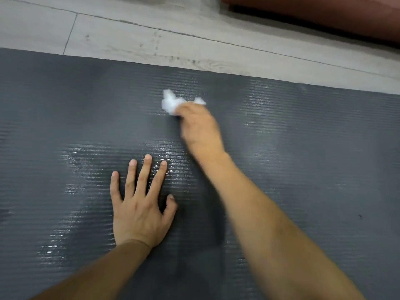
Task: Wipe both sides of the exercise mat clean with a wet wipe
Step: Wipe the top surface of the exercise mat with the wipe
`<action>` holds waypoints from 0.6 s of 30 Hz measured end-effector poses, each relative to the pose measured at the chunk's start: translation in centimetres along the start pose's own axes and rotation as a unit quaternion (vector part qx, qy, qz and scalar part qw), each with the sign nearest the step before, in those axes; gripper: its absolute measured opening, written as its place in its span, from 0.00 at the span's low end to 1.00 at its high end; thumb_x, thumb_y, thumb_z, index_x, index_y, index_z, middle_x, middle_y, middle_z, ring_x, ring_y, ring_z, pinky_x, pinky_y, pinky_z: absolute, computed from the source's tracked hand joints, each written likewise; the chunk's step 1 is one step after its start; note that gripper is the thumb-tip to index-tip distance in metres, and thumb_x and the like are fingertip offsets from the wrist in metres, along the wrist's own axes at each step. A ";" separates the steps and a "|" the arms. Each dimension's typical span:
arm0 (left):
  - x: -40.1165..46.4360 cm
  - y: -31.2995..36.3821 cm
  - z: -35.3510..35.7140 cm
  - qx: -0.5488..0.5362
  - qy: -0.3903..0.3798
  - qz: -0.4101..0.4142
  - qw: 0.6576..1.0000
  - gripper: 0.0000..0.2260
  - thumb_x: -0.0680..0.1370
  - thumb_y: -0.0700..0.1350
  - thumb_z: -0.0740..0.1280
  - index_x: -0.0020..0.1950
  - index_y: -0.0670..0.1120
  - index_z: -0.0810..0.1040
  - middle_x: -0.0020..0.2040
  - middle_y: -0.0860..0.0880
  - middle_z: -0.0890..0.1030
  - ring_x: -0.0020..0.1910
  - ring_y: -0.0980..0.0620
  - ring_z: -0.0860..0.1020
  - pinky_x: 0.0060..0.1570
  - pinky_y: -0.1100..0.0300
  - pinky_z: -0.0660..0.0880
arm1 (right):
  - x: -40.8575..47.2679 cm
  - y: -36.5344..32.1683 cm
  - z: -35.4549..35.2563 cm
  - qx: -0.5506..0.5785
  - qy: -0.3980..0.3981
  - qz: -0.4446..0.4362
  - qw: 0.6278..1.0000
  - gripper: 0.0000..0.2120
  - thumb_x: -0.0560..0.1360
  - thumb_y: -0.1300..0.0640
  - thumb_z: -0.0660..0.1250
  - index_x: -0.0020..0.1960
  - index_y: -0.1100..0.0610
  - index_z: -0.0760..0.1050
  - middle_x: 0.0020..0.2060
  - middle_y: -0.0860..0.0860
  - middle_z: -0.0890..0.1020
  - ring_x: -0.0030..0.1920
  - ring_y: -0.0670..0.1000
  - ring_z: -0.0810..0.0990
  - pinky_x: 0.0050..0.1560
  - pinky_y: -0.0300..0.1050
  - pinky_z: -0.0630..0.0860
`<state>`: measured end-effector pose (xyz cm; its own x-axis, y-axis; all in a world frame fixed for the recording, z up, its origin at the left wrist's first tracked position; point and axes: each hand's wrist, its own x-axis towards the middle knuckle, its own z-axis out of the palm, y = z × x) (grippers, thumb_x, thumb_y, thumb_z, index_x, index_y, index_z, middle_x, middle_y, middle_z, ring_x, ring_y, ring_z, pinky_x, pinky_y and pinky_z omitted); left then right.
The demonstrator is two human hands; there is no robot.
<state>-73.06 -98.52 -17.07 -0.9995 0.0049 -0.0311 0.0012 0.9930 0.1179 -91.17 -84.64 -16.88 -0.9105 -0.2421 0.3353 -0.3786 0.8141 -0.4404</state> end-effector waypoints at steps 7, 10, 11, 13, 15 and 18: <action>0.0 0.1 -0.1 -0.011 0.005 -0.002 1.000 0.31 0.78 0.58 0.56 0.81 0.51 0.65 0.82 0.45 0.62 0.81 0.38 0.59 0.77 0.31 0.51 | -4.1 7.8 -8.2 -0.094 0.140 0.390 0.905 0.15 0.73 0.68 0.62 0.53 0.58 0.83 0.50 0.57 0.83 0.50 0.61 0.79 0.53 0.50 0.72; 0.1 0.1 0.0 -0.006 0.003 -0.003 1.000 0.32 0.77 0.58 0.56 0.81 0.50 0.67 0.82 0.45 0.63 0.81 0.38 0.59 0.77 0.32 0.51 | -1.7 -1.0 -2.1 0.047 0.077 0.186 0.978 0.16 0.67 0.72 0.63 0.49 0.61 0.83 0.46 0.57 0.84 0.47 0.59 0.82 0.50 0.51 0.79; 0.1 0.1 0.1 -0.008 0.008 -0.003 1.000 0.31 0.77 0.58 0.57 0.79 0.48 0.69 0.81 0.44 0.64 0.81 0.38 0.59 0.78 0.32 0.51 | -1.3 -4.4 -0.2 0.071 0.013 0.115 0.991 0.16 0.67 0.72 0.64 0.50 0.61 0.83 0.47 0.56 0.84 0.47 0.59 0.81 0.49 0.52 0.79; 0.0 0.0 0.3 -0.014 0.016 -0.001 1.000 0.30 0.77 0.59 0.57 0.76 0.45 0.72 0.79 0.42 0.67 0.81 0.38 0.60 0.77 0.31 0.51 | -1.4 -8.3 1.8 0.079 -0.100 0.024 0.992 0.17 0.70 0.71 0.64 0.53 0.59 0.82 0.49 0.55 0.83 0.51 0.58 0.79 0.51 0.53 0.77; -0.1 0.0 0.3 -0.013 0.013 -0.003 1.000 0.31 0.77 0.59 0.56 0.78 0.47 0.70 0.81 0.43 0.65 0.81 0.39 0.59 0.78 0.32 0.50 | -2.1 -6.4 1.2 0.075 -0.100 0.011 0.992 0.16 0.71 0.69 0.62 0.54 0.58 0.82 0.52 0.53 0.83 0.56 0.58 0.78 0.57 0.54 0.76; 0.0 0.2 -0.1 -0.011 0.009 -0.004 1.000 0.31 0.78 0.58 0.55 0.81 0.51 0.66 0.82 0.45 0.63 0.82 0.39 0.58 0.78 0.33 0.50 | -5.0 2.4 -3.4 -0.026 0.035 0.094 0.995 0.17 0.71 0.69 0.62 0.55 0.59 0.82 0.53 0.55 0.83 0.57 0.60 0.80 0.62 0.52 0.74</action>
<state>-73.10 -98.29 -16.99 -0.9999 -0.0052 -0.0147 -0.0072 0.9903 0.1387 -87.01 -79.68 -16.83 -0.9499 -0.0459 0.3092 -0.1913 0.8677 -0.4589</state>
